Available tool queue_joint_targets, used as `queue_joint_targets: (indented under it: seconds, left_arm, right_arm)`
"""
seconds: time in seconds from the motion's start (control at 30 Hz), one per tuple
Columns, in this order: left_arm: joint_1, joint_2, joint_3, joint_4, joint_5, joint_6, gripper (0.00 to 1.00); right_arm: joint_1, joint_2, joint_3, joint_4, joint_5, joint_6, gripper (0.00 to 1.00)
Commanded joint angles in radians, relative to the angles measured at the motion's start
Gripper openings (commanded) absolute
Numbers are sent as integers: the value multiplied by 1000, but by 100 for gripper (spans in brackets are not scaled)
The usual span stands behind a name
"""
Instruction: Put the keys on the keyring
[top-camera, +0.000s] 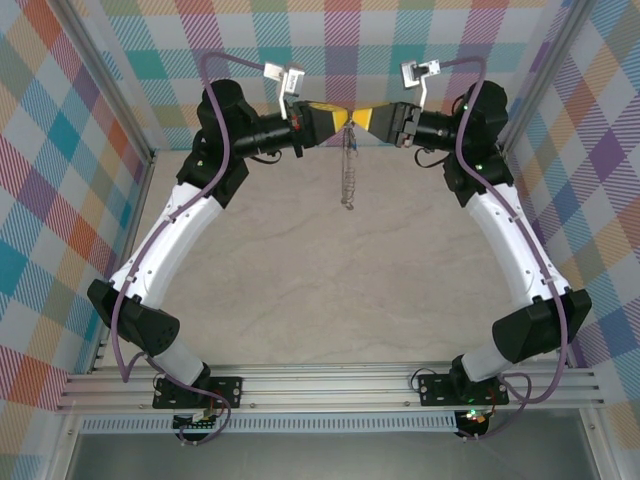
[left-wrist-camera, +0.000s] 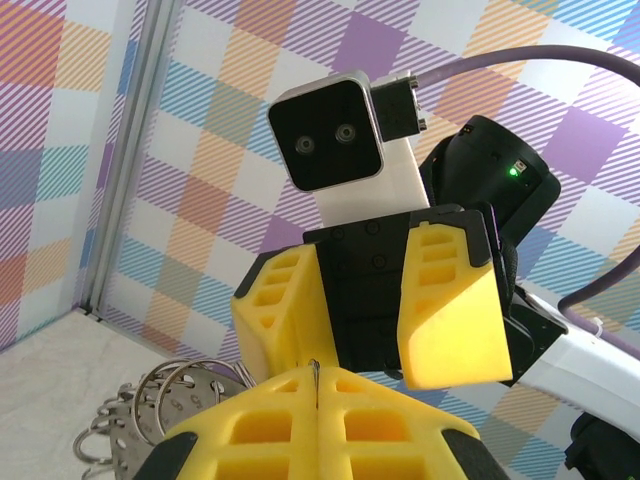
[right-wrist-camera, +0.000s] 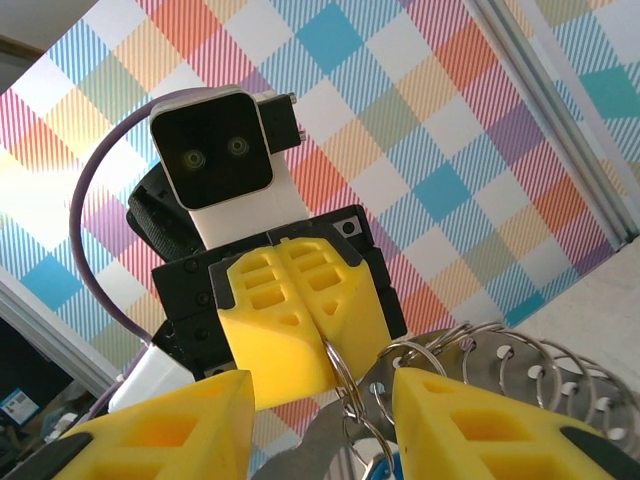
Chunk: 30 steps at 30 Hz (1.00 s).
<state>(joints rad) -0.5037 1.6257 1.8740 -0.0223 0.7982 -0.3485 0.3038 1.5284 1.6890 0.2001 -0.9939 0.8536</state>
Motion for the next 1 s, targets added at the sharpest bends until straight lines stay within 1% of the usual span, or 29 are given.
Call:
queue_joint_targets:
  seconds: [0.0,0.13,0.43,0.5,0.53,0.6,0.7,0.77,0.8,0.83,0.9,0.97]
  left_arm:
    - [-12,-43,-1,64,-8,-7,0]
    - [-13,-42,-1,64,-11,-3,0]
    - [-13,-37,1,68,-19,-2,0]
    - [-13,-35,2,70,-18,-3,0]
    - [-13,-35,2,71,-17,-4,0]
    - [-13,-33,3,70,-16,-6,0]
    - [-13,-32,9,54,-18,2,0]
    - [-13,-33,23,8,-32,22,0]
    - [-13,-35,34,-27,-41,43,3]
    - [-13,-38,43,-60,-48,63,10]
    - [-11,-49,55,-135,-65,116,30]
    - [-6,-63,61,-192,-80,156,45]
  right_arm:
    - [16,7,31,54,-1,12,39]
    - [26,3,17,47,-10,9,35]
    - [26,-22,-23,28,-12,-7,21]
    - [26,-20,-22,28,-14,-5,16]
    - [27,-20,-23,28,-15,-5,13]
    - [26,-20,-20,26,-15,-8,0]
    - [26,-17,-1,-18,-14,-44,0]
    - [26,-16,34,-127,-7,-122,0]
    - [25,-14,68,-210,-1,-190,0]
    - [26,-12,103,-306,10,-259,0]
    - [26,2,194,-531,45,-437,0]
    - [25,22,270,-711,88,-583,0]
